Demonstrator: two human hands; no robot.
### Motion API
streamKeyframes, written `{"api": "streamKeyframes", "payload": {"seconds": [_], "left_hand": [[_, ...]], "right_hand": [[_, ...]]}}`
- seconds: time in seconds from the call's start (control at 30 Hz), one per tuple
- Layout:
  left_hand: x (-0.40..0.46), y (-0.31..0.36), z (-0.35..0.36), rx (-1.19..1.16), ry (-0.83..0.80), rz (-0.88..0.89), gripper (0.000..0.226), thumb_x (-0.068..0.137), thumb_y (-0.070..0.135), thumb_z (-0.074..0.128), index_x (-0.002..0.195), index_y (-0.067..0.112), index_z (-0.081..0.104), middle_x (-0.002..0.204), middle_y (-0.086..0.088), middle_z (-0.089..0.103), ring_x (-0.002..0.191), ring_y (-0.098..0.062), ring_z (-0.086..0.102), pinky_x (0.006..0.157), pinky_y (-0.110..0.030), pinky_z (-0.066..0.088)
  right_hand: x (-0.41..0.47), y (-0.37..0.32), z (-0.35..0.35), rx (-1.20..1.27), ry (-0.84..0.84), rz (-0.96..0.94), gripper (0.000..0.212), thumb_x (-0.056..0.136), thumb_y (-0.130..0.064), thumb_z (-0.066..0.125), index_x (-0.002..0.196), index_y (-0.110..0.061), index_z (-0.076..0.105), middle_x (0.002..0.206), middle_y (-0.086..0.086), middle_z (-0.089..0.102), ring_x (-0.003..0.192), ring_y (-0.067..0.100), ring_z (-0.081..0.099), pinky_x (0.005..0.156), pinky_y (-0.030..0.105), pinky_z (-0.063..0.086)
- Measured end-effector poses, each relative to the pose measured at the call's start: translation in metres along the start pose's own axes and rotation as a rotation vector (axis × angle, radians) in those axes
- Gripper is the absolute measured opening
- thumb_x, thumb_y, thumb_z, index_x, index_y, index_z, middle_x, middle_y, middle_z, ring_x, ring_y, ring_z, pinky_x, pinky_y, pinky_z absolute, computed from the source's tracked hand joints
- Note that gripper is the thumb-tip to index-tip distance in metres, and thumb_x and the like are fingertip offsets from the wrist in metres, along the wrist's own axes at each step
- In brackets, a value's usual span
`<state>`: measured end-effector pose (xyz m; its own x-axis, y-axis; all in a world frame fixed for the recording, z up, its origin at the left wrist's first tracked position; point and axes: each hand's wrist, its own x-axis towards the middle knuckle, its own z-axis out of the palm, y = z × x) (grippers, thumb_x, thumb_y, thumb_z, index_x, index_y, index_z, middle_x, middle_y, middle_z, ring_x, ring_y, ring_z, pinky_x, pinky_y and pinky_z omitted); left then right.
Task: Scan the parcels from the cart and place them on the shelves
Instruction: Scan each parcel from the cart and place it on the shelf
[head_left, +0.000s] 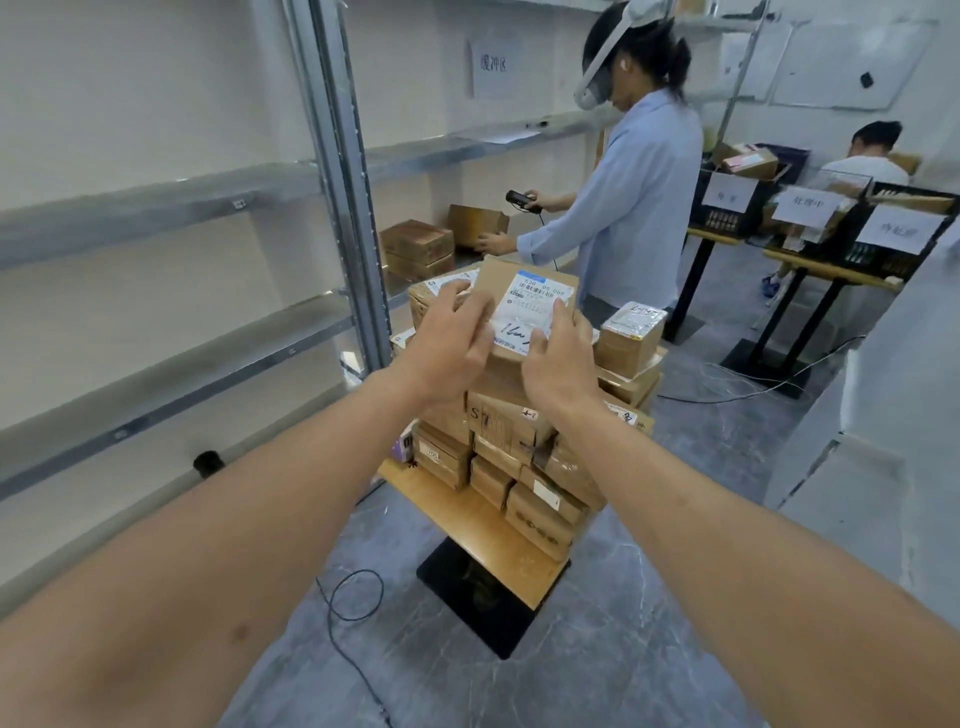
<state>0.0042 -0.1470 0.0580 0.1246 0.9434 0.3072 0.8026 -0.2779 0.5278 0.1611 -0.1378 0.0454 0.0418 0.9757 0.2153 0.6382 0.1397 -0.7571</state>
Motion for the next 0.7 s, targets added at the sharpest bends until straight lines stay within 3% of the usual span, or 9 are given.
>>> {"api": "streamKeyframes", "payload": {"seconds": [0.1, 0.17, 0.23, 0.33, 0.37, 0.47, 0.53, 0.7], "left_hand": [[-0.028, -0.002, -0.027, -0.002, 0.029, -0.074, 0.049, 0.110, 0.030, 0.049, 0.154, 0.015, 0.035, 0.159, -0.005, 0.034, 0.132, -0.015, 0.040, 0.110, -0.033, 0.042], [-0.048, -0.011, -0.046, -0.075, 0.022, -0.168, 0.067, 0.110, 0.037, 0.050, 0.166, 0.018, 0.017, 0.165, -0.001, 0.033, 0.142, -0.016, 0.039, 0.115, -0.032, 0.035], [-0.069, -0.022, -0.067, -0.169, 0.019, -0.259, 0.074, 0.109, 0.042, 0.050, 0.168, 0.028, 0.007, 0.164, 0.003, 0.038, 0.143, -0.018, 0.043, 0.116, -0.036, 0.039], [-0.100, -0.033, -0.097, -0.287, 0.036, -0.327, 0.071, 0.111, 0.036, 0.050, 0.167, 0.032, 0.007, 0.148, 0.013, 0.042, 0.130, -0.010, 0.046, 0.098, -0.018, 0.041], [-0.109, -0.040, -0.106, -0.306, 0.048, -0.343, 0.071, 0.111, 0.033, 0.050, 0.166, 0.032, 0.006, 0.145, 0.014, 0.041, 0.129, -0.009, 0.045, 0.101, -0.018, 0.040], [-0.137, -0.073, -0.130, -0.345, 0.113, -0.387, 0.079, 0.105, 0.046, 0.056, 0.166, 0.041, 0.006, 0.159, 0.009, 0.037, 0.141, -0.013, 0.040, 0.122, -0.039, 0.031], [-0.156, -0.099, -0.148, -0.380, 0.122, -0.460, 0.090, 0.096, 0.058, 0.060, 0.163, 0.051, 0.000, 0.164, 0.009, 0.034, 0.145, -0.016, 0.040, 0.123, -0.045, 0.033], [-0.205, -0.163, -0.191, -0.431, 0.111, -0.536, 0.077, 0.108, 0.032, 0.058, 0.166, 0.046, 0.009, 0.151, 0.022, 0.033, 0.126, -0.001, 0.051, 0.104, -0.024, 0.042]], "right_hand": [[-0.016, -0.022, 0.009, 0.034, -0.048, -0.073, 0.056, 0.114, -0.023, 0.040, 0.166, -0.017, 0.021, 0.167, 0.007, 0.023, 0.149, 0.026, 0.034, 0.116, 0.044, 0.037], [-0.027, -0.038, 0.020, 0.051, -0.084, -0.108, 0.057, 0.114, -0.025, 0.040, 0.166, -0.018, 0.020, 0.168, 0.007, 0.022, 0.149, 0.027, 0.033, 0.116, 0.046, 0.037], [-0.039, -0.055, 0.032, 0.071, -0.122, -0.145, 0.057, 0.114, -0.025, 0.040, 0.166, -0.017, 0.020, 0.167, 0.007, 0.021, 0.147, 0.026, 0.035, 0.115, 0.043, 0.037], [-0.056, -0.084, 0.054, 0.096, -0.172, -0.225, 0.058, 0.113, -0.027, 0.041, 0.166, -0.018, 0.019, 0.168, 0.005, 0.019, 0.146, 0.027, 0.038, 0.115, 0.044, 0.040], [-0.060, -0.092, 0.063, 0.092, -0.191, -0.253, 0.058, 0.113, -0.027, 0.041, 0.166, -0.019, 0.019, 0.168, 0.005, 0.018, 0.145, 0.027, 0.039, 0.116, 0.045, 0.042], [-0.071, -0.119, 0.095, 0.095, -0.249, -0.331, 0.056, 0.113, -0.026, 0.040, 0.165, -0.017, 0.020, 0.166, 0.006, 0.022, 0.144, 0.027, 0.039, 0.115, 0.045, 0.042], [-0.078, -0.136, 0.120, 0.099, -0.285, -0.398, 0.055, 0.113, -0.026, 0.039, 0.163, -0.016, 0.021, 0.165, 0.006, 0.024, 0.143, 0.026, 0.039, 0.115, 0.050, 0.043], [-0.106, -0.177, 0.194, 0.144, -0.393, -0.466, 0.047, 0.110, -0.020, 0.040, 0.156, -0.011, 0.033, 0.154, 0.009, 0.034, 0.130, 0.026, 0.046, 0.110, 0.047, 0.046]]}}
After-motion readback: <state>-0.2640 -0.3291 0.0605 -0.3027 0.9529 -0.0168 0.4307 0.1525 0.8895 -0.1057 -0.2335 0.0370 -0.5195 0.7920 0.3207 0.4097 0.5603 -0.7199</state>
